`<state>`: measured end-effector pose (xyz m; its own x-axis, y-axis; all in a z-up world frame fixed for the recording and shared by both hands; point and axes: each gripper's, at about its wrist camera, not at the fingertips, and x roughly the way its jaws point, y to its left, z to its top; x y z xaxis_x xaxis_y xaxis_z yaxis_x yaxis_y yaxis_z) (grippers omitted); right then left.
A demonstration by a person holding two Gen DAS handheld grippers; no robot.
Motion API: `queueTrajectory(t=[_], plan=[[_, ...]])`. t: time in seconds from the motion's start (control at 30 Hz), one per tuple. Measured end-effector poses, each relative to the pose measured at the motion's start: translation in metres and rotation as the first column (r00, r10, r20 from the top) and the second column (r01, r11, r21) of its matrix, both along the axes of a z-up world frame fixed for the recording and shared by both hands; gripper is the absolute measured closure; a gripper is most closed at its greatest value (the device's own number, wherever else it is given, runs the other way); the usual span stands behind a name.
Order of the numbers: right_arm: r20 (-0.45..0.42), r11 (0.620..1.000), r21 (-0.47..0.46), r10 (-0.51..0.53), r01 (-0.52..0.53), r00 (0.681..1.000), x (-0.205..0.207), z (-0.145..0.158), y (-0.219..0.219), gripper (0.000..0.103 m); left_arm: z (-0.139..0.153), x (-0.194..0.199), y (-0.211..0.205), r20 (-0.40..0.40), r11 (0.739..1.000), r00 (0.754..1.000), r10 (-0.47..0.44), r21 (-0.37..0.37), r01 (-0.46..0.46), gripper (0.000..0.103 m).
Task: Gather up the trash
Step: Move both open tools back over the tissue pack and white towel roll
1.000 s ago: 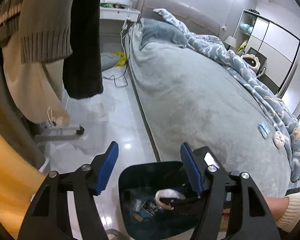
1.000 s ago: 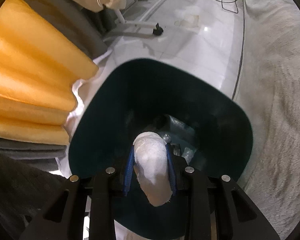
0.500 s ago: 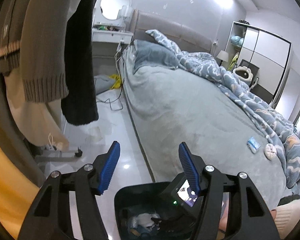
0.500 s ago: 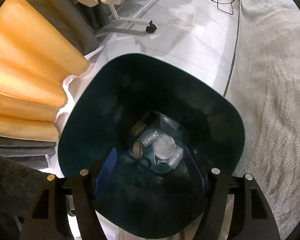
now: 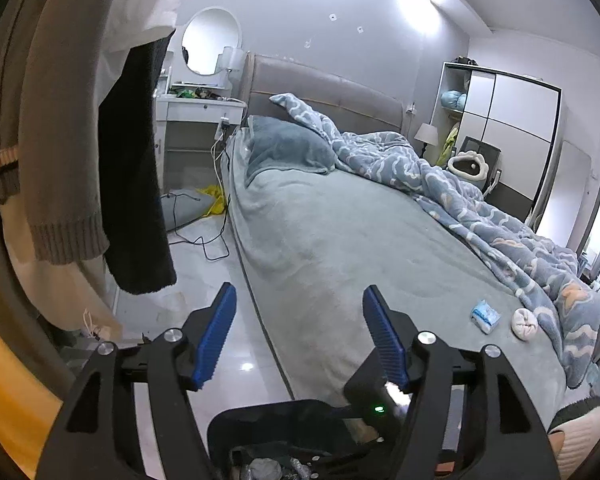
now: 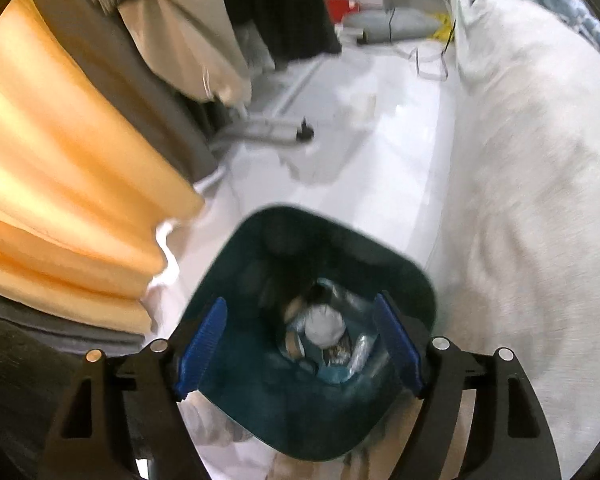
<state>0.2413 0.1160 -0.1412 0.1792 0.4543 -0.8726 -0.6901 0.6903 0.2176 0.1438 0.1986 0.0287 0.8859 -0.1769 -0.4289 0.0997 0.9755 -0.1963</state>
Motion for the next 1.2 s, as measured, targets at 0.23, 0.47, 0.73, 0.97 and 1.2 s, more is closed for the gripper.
queueTrajectory(t=[0.23,0.47,0.73,0.97,1.2], plan=[[0.093,0.992,0.092,-0.094,0.085,0.991,0.009,0.036,-0.037,0.016,0.012,0.007,-0.023,0.018,0.999,0.999,-0.028,-0.015,0.029,0.02],[0.159,0.983,0.117,-0.16,0.143,0.974,0.017,0.058,-0.071,0.016,0.02,0.016,-0.052,0.032,0.999,0.998,-0.048,-0.013,0.049,0.014],[0.215,0.975,0.116,-0.211,0.19,0.954,0.024,0.075,-0.117,0.016,0.014,0.031,-0.082,0.016,0.997,0.998,-0.064,-0.043,0.064,0.01],[0.27,0.965,0.118,-0.26,0.236,0.927,0.025,0.087,-0.155,0.016,0.014,0.039,-0.11,0.002,0.994,0.995,-0.103,-0.028,0.103,0.007],[0.307,0.957,0.106,-0.289,0.269,0.907,0.026,0.093,-0.19,0.016,0.015,0.047,-0.131,0.002,0.992,0.993,-0.116,-0.044,0.116,0.005]])
